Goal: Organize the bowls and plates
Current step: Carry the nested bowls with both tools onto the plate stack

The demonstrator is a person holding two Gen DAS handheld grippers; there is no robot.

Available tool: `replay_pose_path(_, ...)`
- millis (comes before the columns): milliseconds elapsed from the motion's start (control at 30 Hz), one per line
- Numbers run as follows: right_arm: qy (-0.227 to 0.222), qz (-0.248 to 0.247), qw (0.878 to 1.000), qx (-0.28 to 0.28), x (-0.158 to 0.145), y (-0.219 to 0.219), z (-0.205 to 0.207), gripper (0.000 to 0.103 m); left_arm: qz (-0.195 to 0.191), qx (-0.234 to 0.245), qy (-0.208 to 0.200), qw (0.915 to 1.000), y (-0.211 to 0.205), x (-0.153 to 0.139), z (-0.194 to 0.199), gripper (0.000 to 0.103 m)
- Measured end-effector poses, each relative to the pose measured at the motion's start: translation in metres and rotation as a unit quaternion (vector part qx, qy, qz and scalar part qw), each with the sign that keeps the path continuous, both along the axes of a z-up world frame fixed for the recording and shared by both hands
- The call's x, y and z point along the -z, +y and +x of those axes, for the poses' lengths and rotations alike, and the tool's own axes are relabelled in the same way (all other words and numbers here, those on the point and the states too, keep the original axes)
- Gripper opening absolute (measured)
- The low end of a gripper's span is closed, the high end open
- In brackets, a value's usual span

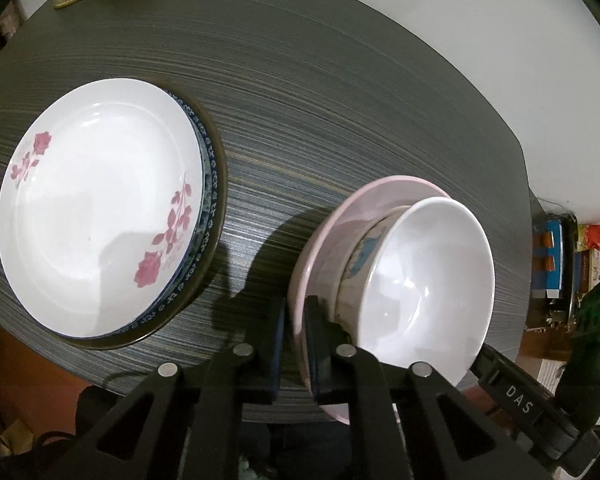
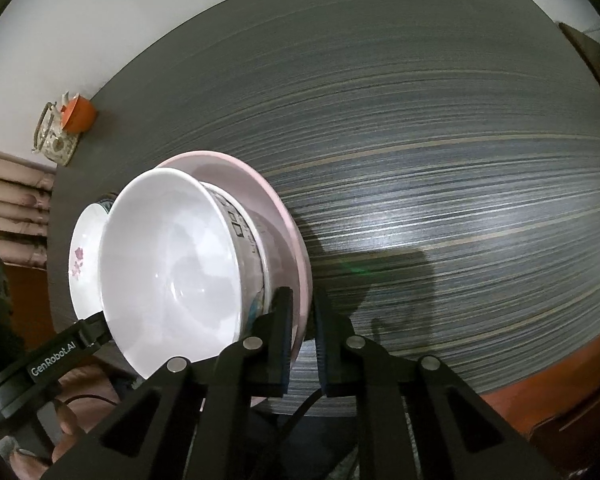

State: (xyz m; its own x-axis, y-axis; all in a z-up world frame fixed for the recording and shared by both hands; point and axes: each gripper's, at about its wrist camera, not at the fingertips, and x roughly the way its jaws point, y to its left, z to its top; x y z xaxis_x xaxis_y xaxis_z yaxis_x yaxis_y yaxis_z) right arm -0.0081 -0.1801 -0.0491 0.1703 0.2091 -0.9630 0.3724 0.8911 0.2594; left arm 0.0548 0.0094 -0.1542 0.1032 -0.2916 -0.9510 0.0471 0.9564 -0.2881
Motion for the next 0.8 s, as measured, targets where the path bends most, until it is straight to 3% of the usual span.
replay_pose_path(800, -0.016, -0.017, 1.000, -0.006, -0.0005, 0.0089, 0.0019, 0.011, 0.003, 0.007, -0.013, 0.9999, -0.0015, -0.0005, -0.0025, 0.008)
